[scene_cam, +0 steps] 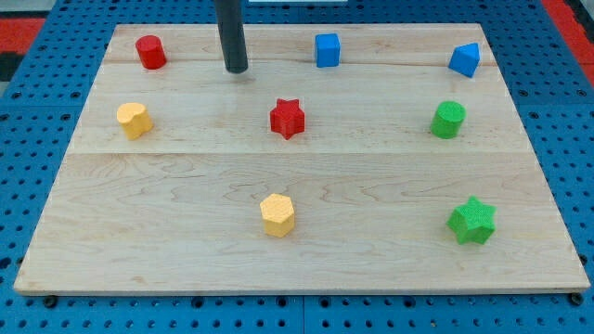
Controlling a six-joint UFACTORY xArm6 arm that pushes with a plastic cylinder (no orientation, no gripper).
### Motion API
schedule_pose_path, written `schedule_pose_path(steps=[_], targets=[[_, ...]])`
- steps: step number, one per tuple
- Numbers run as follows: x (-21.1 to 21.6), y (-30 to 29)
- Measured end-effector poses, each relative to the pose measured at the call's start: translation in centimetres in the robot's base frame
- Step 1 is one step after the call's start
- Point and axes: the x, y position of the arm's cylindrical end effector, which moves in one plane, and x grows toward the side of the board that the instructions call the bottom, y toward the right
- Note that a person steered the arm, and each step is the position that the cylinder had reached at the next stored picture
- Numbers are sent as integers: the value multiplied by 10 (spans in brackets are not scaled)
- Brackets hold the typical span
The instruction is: Bring the red circle at the top right side of the yellow heart
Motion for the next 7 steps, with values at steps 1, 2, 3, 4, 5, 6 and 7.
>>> schedule_pose_path(steps=[1,2,3,4,5,6,7], targets=[[-44,-25],[-56,-79],[-58,-134],[-57,-154],[-58,-155],[-60,-156],[-60,-156]])
